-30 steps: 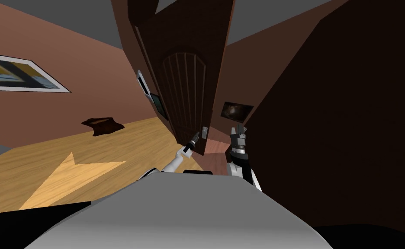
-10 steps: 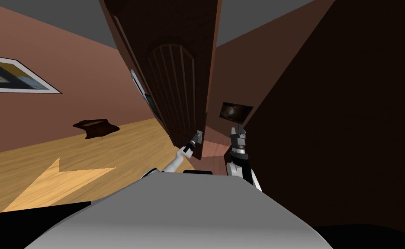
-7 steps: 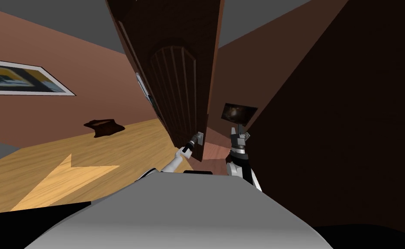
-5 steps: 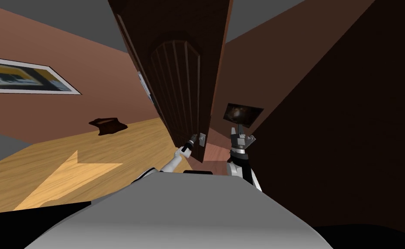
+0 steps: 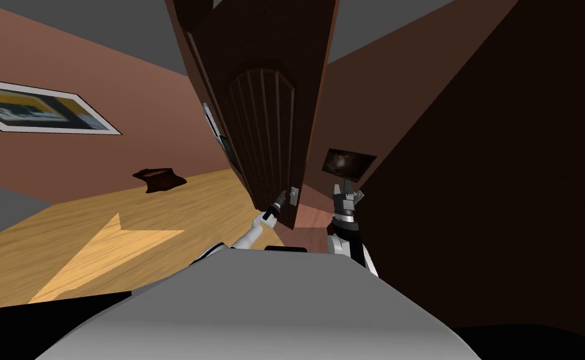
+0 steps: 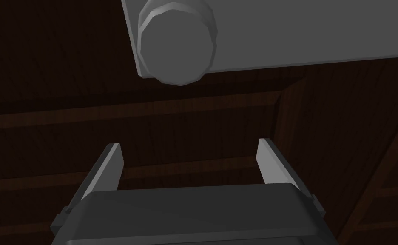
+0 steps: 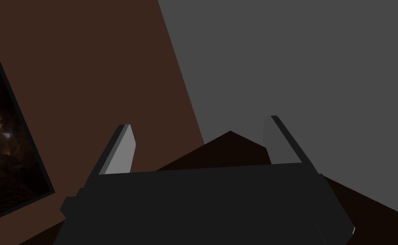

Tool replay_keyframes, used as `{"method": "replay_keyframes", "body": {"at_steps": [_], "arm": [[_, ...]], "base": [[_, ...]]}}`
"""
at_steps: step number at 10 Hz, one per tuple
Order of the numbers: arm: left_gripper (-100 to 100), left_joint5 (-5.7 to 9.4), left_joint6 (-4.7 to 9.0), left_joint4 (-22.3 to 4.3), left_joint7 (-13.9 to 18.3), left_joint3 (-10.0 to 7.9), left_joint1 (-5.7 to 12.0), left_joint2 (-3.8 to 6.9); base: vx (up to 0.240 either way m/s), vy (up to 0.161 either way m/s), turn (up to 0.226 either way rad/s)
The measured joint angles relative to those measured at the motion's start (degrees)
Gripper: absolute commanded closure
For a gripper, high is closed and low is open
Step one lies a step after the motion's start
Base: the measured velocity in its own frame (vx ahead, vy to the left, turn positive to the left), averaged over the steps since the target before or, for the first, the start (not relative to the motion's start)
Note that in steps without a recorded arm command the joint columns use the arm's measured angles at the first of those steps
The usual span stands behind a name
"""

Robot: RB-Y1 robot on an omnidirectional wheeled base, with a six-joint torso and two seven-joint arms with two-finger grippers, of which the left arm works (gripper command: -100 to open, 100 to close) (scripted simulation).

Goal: Push the door open

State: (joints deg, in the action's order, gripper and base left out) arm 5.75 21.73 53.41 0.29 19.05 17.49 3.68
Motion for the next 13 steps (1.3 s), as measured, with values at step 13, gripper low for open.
{"method": "replay_keyframes", "body": {"at_steps": [13], "arm": [[-100, 0.37, -0.38, 0.0, 0.7, 0.61, 0.38, -1.43]], "base": [[0.033, -0.033, -0.017]]}}
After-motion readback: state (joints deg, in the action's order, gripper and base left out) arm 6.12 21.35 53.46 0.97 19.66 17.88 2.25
